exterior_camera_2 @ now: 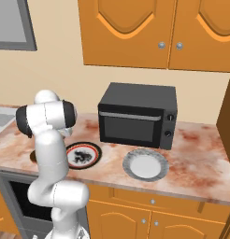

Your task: Place the pastries on the plates.

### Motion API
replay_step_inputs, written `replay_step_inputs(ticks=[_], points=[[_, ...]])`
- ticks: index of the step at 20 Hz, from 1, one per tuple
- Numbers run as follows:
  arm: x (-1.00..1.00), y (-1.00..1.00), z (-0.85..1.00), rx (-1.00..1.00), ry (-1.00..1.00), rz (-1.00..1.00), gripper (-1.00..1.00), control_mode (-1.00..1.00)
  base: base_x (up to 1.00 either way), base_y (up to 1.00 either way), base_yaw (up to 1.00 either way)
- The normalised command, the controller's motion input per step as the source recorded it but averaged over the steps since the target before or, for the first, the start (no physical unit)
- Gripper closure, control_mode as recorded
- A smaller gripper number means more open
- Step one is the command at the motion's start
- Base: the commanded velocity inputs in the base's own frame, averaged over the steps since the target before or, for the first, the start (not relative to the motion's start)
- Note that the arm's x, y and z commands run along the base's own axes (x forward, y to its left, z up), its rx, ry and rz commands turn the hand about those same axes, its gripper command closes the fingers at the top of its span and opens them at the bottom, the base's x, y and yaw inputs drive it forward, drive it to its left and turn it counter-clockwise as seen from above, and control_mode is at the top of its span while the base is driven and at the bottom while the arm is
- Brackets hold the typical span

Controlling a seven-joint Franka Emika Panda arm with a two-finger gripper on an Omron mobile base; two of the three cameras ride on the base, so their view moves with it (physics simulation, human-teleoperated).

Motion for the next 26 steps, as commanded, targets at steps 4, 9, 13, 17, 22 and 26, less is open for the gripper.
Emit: replay_step_inputs(ticks=[4,9,13,17,22,26], points=[[0.00,0.00,-0.06,0.00,0.00,0.00,1.00,-1.00,0.00,0.00,0.00],[-0.18,-0.18,0.18,-0.02,-0.01,0.00,1.00,-1.00,0.00,0.00,0.00],[-0.31,-0.27,0.84,0.00,-0.07,0.00,1.00,-1.00,0.00,0.00,0.00],[-0.33,-0.15,0.31,0.00,0.00,0.00,1.00,-1.00,0.00,0.00,0.00],[-0.40,-0.23,0.27,0.00,0.00,0.00,1.00,-1.00,0.00,0.00,0.00],[-0.34,-0.34,0.13,0.00,0.00,0.00,1.00,-1.00,0.00,0.00,0.00]])
